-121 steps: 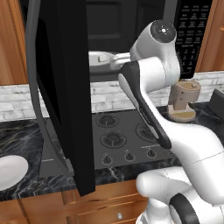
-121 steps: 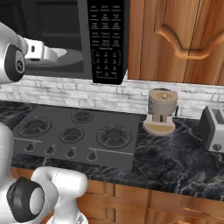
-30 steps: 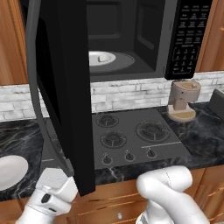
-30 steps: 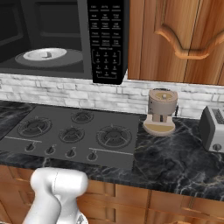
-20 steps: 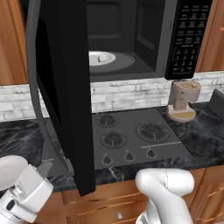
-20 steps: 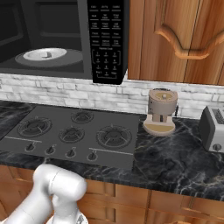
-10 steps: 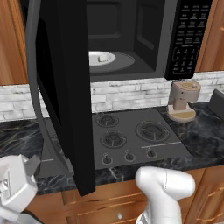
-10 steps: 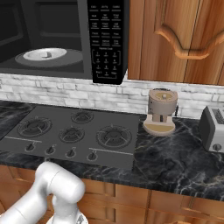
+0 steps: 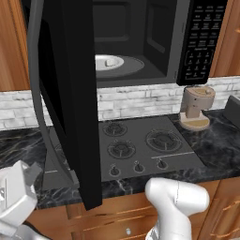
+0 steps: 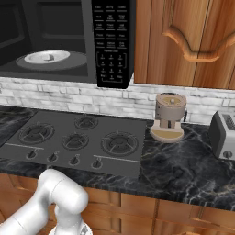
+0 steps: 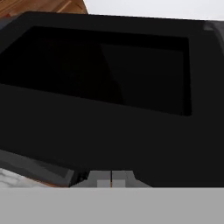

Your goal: Pick the marshmallow from the counter and place it in the microwave. Then turn on the microwave.

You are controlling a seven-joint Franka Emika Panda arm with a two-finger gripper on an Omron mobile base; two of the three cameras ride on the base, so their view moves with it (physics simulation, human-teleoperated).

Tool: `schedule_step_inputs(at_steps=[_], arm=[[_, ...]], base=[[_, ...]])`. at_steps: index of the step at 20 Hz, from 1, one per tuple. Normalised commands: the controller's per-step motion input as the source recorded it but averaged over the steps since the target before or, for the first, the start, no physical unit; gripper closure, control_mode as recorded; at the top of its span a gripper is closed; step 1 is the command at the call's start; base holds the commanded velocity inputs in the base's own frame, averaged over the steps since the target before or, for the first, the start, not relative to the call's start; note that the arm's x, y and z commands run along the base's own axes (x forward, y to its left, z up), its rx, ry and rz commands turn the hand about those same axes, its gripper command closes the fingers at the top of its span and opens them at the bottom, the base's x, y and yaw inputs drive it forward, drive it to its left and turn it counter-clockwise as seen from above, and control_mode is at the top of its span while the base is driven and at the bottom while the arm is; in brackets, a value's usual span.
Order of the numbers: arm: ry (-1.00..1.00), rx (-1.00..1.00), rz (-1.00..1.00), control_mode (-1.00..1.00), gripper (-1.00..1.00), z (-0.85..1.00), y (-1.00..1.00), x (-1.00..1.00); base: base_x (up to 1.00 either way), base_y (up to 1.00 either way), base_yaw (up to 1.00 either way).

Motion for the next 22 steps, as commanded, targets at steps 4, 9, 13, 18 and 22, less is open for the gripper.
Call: schedule_step_inputs(at_steps=[4,9,13,18,22], arm=[[-0.02,0.00,0.00,-1.00,1.00,0.14,-0.36,-0.24],[-0.03,-0.02,0.00,-1.00,1.00,0.16,-0.50,-0.21],[-0.05,-0.03,0.00,-1.00,1.00,0.32,-0.60,-0.20],[-0.03,-0.01,0.00,-1.00,1.00,0.45,-0.58,-0.13],[-0.01,0.00,0.00,-1.00,1.00,0.50,-0.54,-0.01]], base=[[0.00,0.00,0.00],[0.00,0.00,0.00],[0.00,0.00,0.00],[0.00,0.00,0.00],[0.00,0.00,0.00]])
